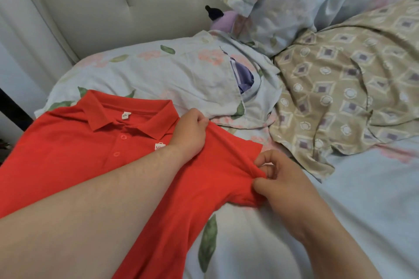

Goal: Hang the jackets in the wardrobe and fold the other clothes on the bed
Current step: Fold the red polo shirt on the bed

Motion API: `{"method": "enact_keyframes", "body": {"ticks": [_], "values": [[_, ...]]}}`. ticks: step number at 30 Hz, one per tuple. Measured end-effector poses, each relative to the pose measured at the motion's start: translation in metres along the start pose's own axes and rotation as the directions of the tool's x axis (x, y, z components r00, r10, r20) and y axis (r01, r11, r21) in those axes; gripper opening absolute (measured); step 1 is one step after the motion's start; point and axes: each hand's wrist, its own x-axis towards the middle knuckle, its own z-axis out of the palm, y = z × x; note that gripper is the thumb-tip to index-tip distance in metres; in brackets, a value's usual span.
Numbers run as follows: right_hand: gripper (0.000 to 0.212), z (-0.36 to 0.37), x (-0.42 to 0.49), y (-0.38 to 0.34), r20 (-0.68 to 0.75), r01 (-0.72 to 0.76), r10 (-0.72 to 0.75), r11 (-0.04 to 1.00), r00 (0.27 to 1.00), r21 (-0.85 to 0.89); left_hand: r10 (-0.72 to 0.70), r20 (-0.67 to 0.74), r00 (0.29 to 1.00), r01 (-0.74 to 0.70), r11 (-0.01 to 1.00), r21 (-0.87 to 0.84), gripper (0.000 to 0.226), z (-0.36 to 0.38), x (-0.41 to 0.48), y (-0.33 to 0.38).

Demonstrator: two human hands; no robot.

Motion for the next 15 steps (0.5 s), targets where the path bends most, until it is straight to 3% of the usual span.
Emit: {"method": "enact_keyframes", "body": {"ticks": [4, 6, 7, 9, 11, 13, 15], "values": [[0.051, -0.019, -0.007, -0.006, 0.245, 0.124, -0.033, 0.921, 0.969, -0.368, 0.137, 0.067, 0.988, -0.144, 0.983, 0.117, 0.017, -0.005, -0.017, 0.009], [0.054, -0.027, -0.009, -0.009, 0.362, 0.124, 0.043, 0.898, 0.931, -0.423, 0.256, -0.019, 0.967, -0.248, 0.950, 0.189, 0.030, -0.010, -0.038, 0.015], [0.051, -0.028, -0.008, -0.009, 0.352, 0.085, 0.064, 0.915, 0.934, -0.394, 0.301, -0.047, 0.953, -0.285, 0.935, 0.212, 0.037, -0.013, -0.053, 0.014], [0.030, -0.025, -0.003, -0.006, 0.130, -0.039, 0.078, 0.959, 0.989, -0.280, 0.295, 0.033, 0.955, -0.294, 0.924, 0.245, 0.056, -0.017, -0.086, 0.008], [0.022, -0.014, 0.005, 0.000, -0.105, -0.076, 0.046, 0.947, 0.993, -0.311, 0.209, 0.188, 0.960, -0.263, 0.902, 0.342, 0.075, -0.018, -0.113, -0.004], [0.027, 0.001, 0.008, 0.005, -0.226, -0.107, 0.033, 0.939, 0.974, -0.326, 0.167, 0.255, 0.953, -0.268, 0.855, 0.444, 0.088, -0.016, -0.124, -0.013], [0.031, 0.011, 0.009, 0.006, -0.218, -0.142, 0.128, 0.989, 0.967, -0.046, 0.167, 0.249, 0.954, -0.268, 0.848, 0.458, 0.096, -0.014, -0.125, -0.015]]}}
